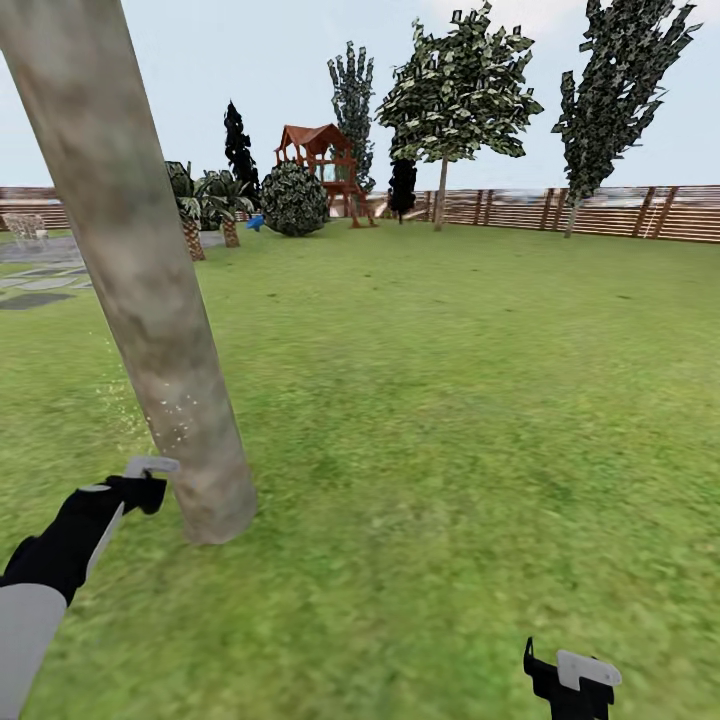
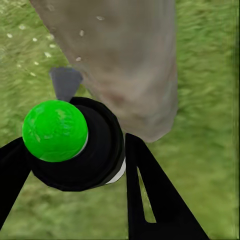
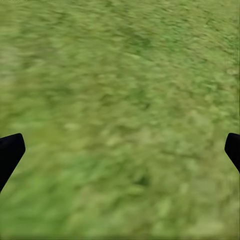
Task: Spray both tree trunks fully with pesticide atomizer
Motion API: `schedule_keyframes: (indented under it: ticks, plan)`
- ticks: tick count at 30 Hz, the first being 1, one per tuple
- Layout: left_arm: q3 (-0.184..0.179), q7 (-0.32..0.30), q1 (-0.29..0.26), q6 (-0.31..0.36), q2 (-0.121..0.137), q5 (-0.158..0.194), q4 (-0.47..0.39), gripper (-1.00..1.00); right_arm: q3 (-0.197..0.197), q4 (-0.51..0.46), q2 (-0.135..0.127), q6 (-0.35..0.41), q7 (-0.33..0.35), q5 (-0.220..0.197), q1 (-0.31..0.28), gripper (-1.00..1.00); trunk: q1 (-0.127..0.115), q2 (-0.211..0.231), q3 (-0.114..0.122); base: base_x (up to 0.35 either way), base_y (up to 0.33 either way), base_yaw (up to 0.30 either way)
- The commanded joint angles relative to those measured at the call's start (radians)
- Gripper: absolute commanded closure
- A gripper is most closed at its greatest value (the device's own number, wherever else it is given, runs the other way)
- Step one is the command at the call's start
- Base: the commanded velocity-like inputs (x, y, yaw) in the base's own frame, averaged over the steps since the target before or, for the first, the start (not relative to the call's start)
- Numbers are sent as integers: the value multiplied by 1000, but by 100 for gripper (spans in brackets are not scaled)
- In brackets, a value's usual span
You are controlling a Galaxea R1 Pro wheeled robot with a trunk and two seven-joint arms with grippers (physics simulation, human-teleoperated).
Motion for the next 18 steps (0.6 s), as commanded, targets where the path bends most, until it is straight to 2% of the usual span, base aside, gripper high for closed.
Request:
schedule_keyframes:
  ticks: [1,3,4,6,10,14,18]
  plan:
    - [0,-11,-2,2,1,-1,1,100,0,0,0,0,0,0,0,-100,0,0,0,0,0,0]
    - [4,-61,-26,18,14,-7,-5,100,0,0,0,0,0,0,-1,-100,0,0,0,0,0,0]
    - [5,-79,-64,44,33,-8,-8,100,0,0,0,1,0,0,-1,-100,0,0,0,0,0,0]
    - [5,-89,-98,91,51,-9,-12,100,0,0,0,1,0,0,0,-100,0,0,0,0,0,0]
    - [-3,-91,-98,109,55,-10,-14,100,0,0,0,0,0,0,0,-100,0,0,0,7,0,0]
    - [-1,-91,-99,112,55,-10,-19,100,0,0,0,0,0,0,-1,-100,0,0,0,215,0,0]
    - [-1,-91,-99,117,54,-11,-78,100,0,0,0,0,0,0,0,-100,0,0,0,72,0,0]
